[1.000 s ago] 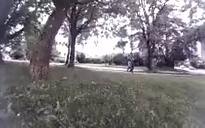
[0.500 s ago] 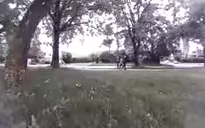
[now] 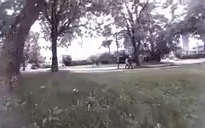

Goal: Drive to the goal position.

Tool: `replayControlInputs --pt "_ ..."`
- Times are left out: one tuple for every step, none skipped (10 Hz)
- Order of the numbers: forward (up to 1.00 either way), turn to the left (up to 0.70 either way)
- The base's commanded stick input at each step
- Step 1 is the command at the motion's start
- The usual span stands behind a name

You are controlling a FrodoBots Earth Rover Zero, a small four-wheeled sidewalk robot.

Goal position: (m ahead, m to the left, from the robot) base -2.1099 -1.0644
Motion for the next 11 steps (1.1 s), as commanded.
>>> replayControlInputs --pt "0.50 0.00" --pt "0.50 0.00" --pt "0.50 0.00" --pt "0.50 0.00" --pt "0.50 0.00" --pt "0.50 -0.22" --pt "0.50 -0.45" --pt "0.50 -0.50" --pt "0.50 0.00" --pt "0.50 0.00" --pt "0.50 0.00"
